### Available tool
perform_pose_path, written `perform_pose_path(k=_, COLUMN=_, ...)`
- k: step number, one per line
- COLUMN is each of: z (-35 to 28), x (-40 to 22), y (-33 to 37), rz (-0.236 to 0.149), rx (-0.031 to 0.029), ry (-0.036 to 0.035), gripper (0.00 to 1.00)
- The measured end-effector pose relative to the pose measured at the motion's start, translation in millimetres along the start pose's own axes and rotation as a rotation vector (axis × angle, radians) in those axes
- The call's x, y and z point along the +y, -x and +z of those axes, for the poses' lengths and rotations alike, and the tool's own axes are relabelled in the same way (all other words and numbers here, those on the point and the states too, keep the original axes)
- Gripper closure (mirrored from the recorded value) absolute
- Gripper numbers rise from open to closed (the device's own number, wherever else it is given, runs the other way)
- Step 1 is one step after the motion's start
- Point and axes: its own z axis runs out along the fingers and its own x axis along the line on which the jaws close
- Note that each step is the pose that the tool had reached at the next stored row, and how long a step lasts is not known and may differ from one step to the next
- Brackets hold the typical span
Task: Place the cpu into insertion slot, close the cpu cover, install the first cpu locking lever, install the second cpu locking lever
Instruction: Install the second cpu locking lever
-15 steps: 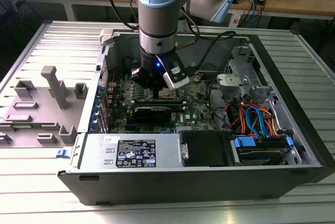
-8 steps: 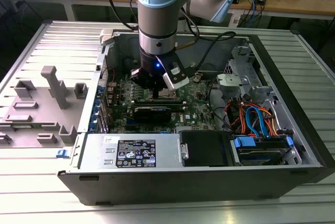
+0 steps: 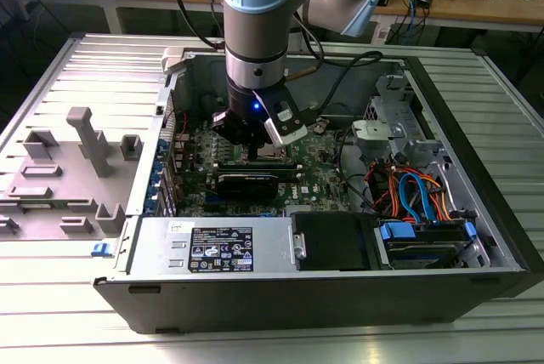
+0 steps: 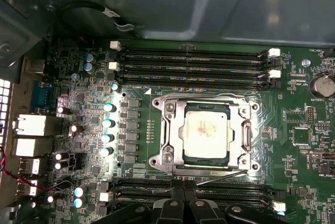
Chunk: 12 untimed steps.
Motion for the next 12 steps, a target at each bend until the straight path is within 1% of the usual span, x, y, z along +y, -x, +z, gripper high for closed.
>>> perform_pose_path(k=12, z=0.0, x=0.0, y=0.0, rz=0.0, rx=0.0, ry=0.0005, gripper=0.89)
